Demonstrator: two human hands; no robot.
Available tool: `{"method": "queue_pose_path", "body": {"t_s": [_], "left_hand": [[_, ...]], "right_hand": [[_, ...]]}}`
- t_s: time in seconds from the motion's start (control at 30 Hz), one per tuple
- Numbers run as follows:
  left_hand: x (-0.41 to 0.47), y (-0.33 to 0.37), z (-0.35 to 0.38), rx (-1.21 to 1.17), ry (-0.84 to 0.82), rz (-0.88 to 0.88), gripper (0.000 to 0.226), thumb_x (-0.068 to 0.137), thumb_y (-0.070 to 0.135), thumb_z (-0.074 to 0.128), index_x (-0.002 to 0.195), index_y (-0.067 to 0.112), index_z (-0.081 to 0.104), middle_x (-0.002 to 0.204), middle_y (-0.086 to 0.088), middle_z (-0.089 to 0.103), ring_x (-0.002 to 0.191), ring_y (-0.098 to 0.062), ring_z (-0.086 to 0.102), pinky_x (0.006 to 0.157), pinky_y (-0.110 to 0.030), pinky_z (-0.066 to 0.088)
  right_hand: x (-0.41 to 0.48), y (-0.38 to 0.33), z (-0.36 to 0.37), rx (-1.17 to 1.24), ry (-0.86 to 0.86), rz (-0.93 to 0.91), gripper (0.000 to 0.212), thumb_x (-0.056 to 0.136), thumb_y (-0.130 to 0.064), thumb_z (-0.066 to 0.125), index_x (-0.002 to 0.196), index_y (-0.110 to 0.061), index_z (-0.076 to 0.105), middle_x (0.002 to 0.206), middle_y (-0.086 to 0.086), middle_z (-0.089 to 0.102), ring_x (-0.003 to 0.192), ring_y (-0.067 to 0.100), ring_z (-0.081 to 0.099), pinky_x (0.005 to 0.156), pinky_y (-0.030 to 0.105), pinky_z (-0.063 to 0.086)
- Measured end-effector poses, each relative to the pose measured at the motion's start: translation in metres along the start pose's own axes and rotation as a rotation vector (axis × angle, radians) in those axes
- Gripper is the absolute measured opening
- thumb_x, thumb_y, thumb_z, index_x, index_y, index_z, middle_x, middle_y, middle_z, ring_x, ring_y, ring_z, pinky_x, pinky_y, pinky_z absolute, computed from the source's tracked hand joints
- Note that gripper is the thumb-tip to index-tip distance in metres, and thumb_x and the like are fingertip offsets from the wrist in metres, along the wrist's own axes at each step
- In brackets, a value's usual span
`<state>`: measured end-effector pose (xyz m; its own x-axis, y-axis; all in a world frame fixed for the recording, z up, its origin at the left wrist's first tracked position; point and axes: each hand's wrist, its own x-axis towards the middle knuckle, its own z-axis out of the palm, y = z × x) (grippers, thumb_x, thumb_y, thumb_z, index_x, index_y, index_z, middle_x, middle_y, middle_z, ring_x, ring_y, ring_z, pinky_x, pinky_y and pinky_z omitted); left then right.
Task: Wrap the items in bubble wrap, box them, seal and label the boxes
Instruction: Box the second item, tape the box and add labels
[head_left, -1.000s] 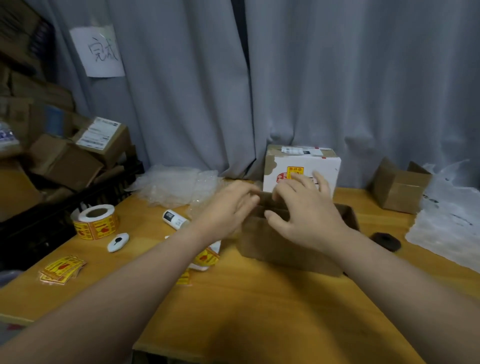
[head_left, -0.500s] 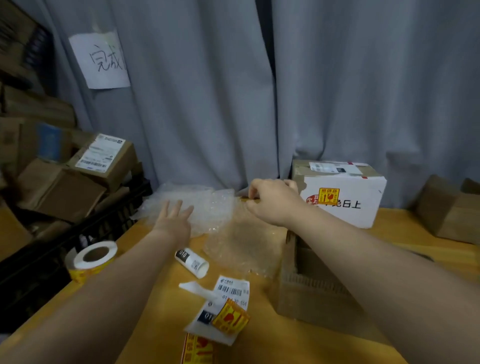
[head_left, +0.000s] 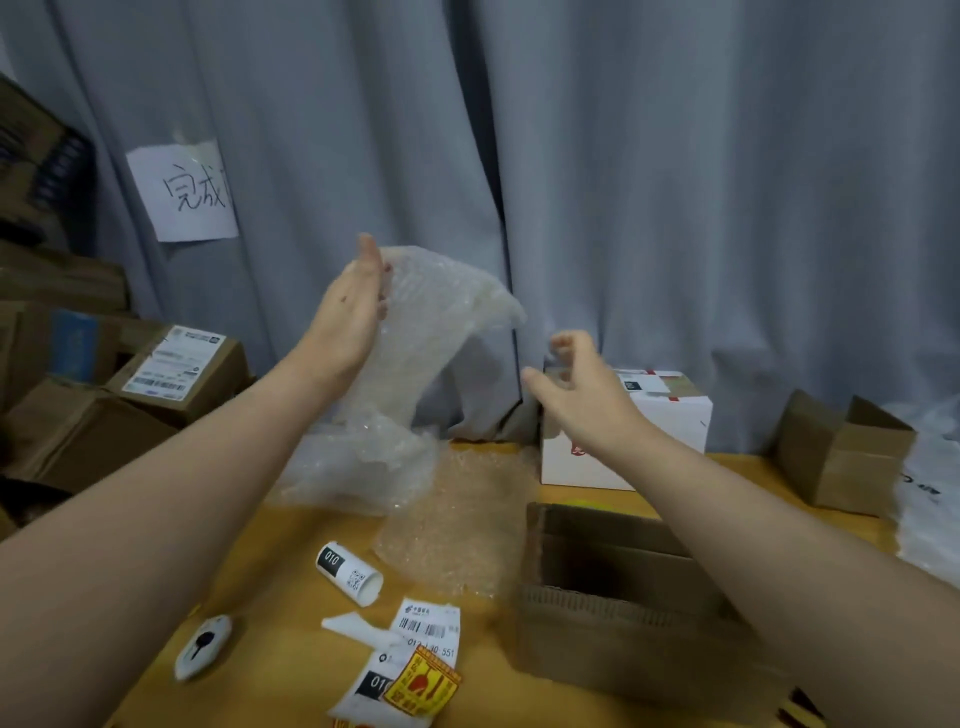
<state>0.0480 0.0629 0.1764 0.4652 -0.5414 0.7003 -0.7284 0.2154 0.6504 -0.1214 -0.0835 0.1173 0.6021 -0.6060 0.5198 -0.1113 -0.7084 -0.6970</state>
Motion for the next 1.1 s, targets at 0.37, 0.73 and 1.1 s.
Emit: {"method": "queue_pose_path", "body": {"t_s": [0.37,0.73,1.1], "left_hand": [[-0.029,0.086,0.025,-0.117,-0.22,0.144,0.023,0.091,0.004,0.057,0.113,0.012,0.061,0.107,0.007,0.063,0.096,0.001,0.06,0.09,-0.016,0.046],[-0.034,0.084,0.037,0.044,-0.108,-0.129,0.012,0.087,0.019,0.066,0.091,0.008,0.064,0.075,-0.003,0.062,0.06,-0.003,0.056,0.071,-0.02,0.045],[-0.052,0.114,0.1,0.2,-0.363,-0.331,0.064,0.089,0.065,0.037,0.121,0.012,0.053,0.113,-0.007,0.062,0.089,-0.021,0.066,0.079,-0.033,0.055]], "right_hand": [[-0.016,-0.014,-0.084,-0.052,0.069,-0.107,0.036,0.082,-0.038,0.072,0.102,-0.008,0.068,0.108,0.015,0.068,0.104,0.032,0.061,0.094,0.049,0.047],[-0.037,-0.019,-0.129,0.252,0.182,0.025,0.009,0.098,-0.019,0.051,0.097,-0.01,0.052,0.062,0.001,0.052,0.041,-0.001,0.046,0.047,0.014,0.04],[-0.04,-0.028,-0.132,0.729,0.297,0.226,0.016,0.097,-0.014,0.047,0.091,-0.01,0.062,0.078,0.001,0.062,0.075,0.018,0.059,0.065,0.025,0.049]]}}
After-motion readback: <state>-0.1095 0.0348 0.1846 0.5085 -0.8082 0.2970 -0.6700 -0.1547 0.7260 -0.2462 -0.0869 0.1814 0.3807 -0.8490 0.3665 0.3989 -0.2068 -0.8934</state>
